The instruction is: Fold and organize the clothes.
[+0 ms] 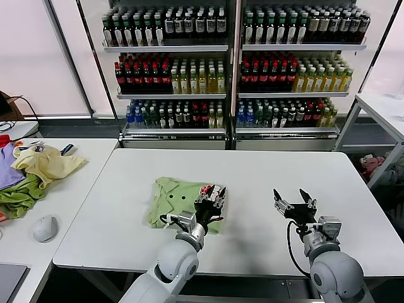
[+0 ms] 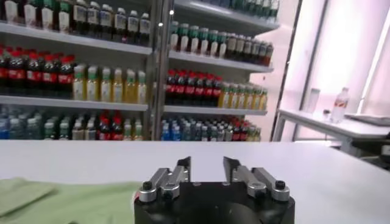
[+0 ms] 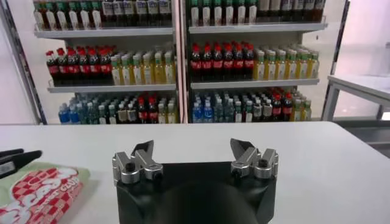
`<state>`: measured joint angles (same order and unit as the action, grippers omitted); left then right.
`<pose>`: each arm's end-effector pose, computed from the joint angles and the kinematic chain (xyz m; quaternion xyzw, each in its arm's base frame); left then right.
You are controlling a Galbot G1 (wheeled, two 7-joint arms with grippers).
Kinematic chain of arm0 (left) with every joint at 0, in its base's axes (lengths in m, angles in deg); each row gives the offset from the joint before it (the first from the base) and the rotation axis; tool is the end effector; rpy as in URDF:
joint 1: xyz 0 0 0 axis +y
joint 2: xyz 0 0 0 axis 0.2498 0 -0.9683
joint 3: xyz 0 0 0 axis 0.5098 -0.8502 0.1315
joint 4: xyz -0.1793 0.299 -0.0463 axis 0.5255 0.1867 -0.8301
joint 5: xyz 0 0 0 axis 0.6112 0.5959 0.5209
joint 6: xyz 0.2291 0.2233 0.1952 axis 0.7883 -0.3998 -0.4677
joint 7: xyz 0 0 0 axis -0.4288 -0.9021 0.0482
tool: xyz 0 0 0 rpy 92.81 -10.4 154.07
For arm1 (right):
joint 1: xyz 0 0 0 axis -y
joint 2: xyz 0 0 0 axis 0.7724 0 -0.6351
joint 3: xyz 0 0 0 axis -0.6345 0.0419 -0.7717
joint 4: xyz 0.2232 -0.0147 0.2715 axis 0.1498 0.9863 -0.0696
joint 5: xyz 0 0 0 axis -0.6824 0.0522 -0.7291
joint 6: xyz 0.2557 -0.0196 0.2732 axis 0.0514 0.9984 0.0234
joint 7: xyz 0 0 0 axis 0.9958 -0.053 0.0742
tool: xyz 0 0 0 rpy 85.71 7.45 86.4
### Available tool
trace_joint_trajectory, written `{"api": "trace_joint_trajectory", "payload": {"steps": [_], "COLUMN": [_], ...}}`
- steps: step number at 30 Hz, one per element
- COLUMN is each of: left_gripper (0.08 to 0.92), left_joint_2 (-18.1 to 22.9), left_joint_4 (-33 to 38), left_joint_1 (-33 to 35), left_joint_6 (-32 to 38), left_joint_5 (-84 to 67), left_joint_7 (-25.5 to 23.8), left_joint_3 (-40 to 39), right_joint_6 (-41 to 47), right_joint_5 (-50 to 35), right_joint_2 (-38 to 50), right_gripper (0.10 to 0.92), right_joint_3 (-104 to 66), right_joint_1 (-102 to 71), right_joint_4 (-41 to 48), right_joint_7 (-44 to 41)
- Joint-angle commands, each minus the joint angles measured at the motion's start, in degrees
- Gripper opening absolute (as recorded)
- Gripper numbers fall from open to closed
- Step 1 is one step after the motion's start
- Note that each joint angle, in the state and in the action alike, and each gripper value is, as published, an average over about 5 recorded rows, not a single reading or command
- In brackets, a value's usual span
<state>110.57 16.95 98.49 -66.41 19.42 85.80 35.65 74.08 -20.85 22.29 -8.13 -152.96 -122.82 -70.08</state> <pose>0.3396 -0.1445 -0.2891 -0.2066 -0.9717 0.0603 0.0970 0.2862 -0.0653 -0.2232 0.0284 -0.9927 -0.0092 0.1169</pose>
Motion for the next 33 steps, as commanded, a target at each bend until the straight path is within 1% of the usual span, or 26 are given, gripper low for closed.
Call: {"api": "trace_joint_trajectory", "payload": {"steps": [1, 5, 8, 10, 12, 16, 21, 26, 30, 33], "left_gripper": [0.515, 0.627, 0.714, 0.769, 0.804, 0.821, 0.823, 0.823, 0.823, 0.823], "left_joint_2": [-0.46, -4.61, -7.95, -9.5, -10.27, -10.12, -9.26, -8.57, -8.38, -8.4], "left_joint_4": [5.3, 10.48, 13.1, 14.56, 15.9, 18.49, 20.18, 20.74, 21.39, 21.68], "left_joint_1": [2.23, 8.43, 13.18, 16.43, 19.62, 24.56, 28.52, 29.87, 30.52, 30.84], "left_joint_6": [3.9, 4.97, 5.81, 6.8, 7.74, 8.9, 9.89, 10.28, 10.3, 10.31], "left_joint_5": [-5.22, -5.37, -4.83, -3.6, -2.05, -1.08, -0.74, -0.41, -0.1, 0.07], "left_joint_7": [-0.82, 0.32, 1.68, 2.56, 3.45, 4.47, 4.64, 4.77, 4.86, 4.89], "left_joint_3": [4.47, 13.51, 20.63, 24.5, 28.01, 32.89, 34.54, 34.56, 34.18, 33.95], "right_joint_6": [0.42, 0.86, 1.42, 1.82, 2.17, 2.46, 3.07, 3.2, 2.92, 3.17], "right_joint_5": [1.23, 4.29, 6.79, 7.99, 9.05, 10.67, 11.13, 11.34, 10.52, 9.22], "right_joint_2": [-0.95, -3.88, -7.32, -9.61, -11.55, -14.97, -18.15, -20.16, -20.32, -19.96], "right_gripper": [0.823, 0.823, 0.823, 0.823, 0.823, 0.823, 0.823, 0.823, 0.818, 0.771], "right_joint_3": [7.67, 15.78, 21.33, 24.65, 27.31, 30.23, 30.37, 29.58, 29.07, 28.52], "right_joint_1": [3.83, 8.24, 12.18, 14.55, 16.55, 19.95, 22.05, 22.36, 22.2, 22.07], "right_joint_4": [1.5, 5.51, 9.68, 12.42, 15.19, 21.44, 27.2, 30.55, 31.34, 32.01], "right_joint_7": [0.53, 1.5, 2.23, 2.88, 3.58, 5.68, 8.32, 9.51, 9.78, 10.18]}}
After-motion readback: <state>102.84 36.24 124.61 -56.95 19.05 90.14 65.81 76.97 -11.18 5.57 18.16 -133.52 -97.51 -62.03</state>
